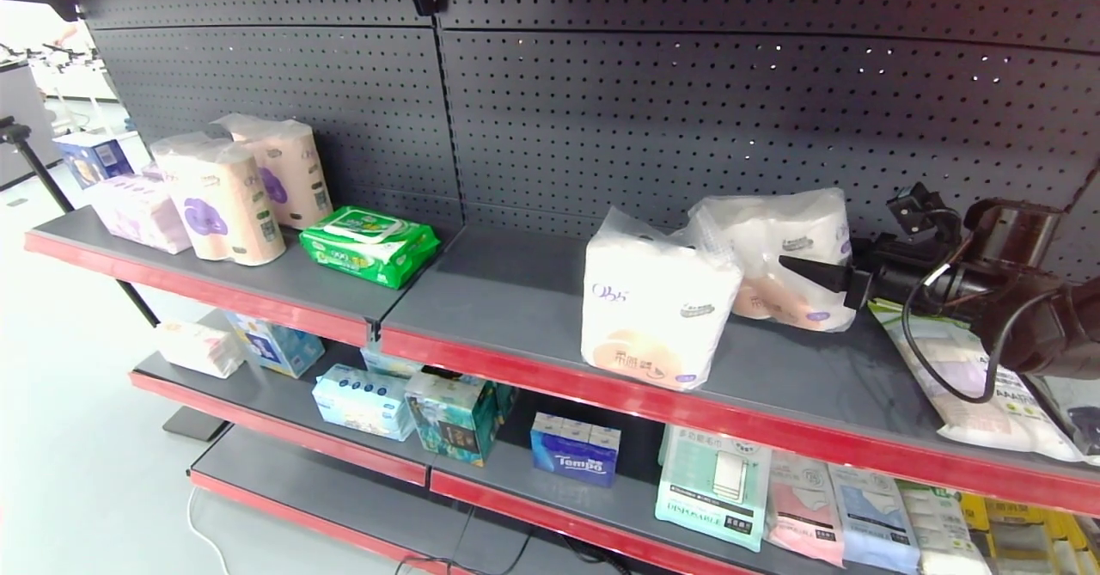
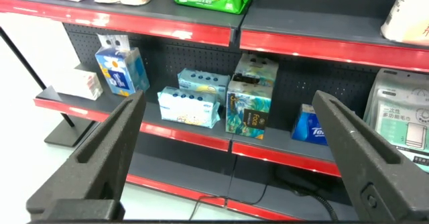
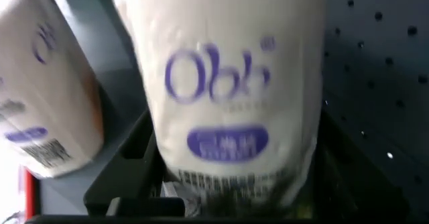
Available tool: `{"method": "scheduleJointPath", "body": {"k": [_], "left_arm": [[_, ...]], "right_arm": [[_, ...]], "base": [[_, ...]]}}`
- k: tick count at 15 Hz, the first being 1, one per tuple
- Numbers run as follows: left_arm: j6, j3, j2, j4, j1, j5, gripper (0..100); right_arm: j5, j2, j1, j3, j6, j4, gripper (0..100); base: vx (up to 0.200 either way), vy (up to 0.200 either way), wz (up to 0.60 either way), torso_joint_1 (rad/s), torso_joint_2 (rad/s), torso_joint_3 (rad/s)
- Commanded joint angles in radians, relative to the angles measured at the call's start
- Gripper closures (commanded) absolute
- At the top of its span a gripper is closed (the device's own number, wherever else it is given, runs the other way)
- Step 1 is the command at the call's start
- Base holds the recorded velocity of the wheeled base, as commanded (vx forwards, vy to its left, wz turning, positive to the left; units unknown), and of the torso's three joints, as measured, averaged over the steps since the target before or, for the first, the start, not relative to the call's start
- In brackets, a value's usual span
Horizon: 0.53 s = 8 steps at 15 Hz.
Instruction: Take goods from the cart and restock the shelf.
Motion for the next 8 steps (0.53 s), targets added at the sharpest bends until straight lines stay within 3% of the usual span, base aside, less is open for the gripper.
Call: {"method": "scheduleJointPath", "body": {"k": [1, 8], "left_arm": [[0.000, 0.000, 0.000, 0.000, 0.000, 0.000, 0], [0.000, 0.000, 0.000, 0.000, 0.000, 0.000, 0]], "right_arm": [[-0.002, 0.025, -0.018, 0.001, -0.017, 0.006, 100], [0.058, 0.038, -0.026, -0.007, -0.019, 0.006, 100]], "base": [[0.000, 0.000, 0.00, 0.000, 0.00, 0.000], [0.000, 0.000, 0.00, 0.000, 0.00, 0.000]]}}
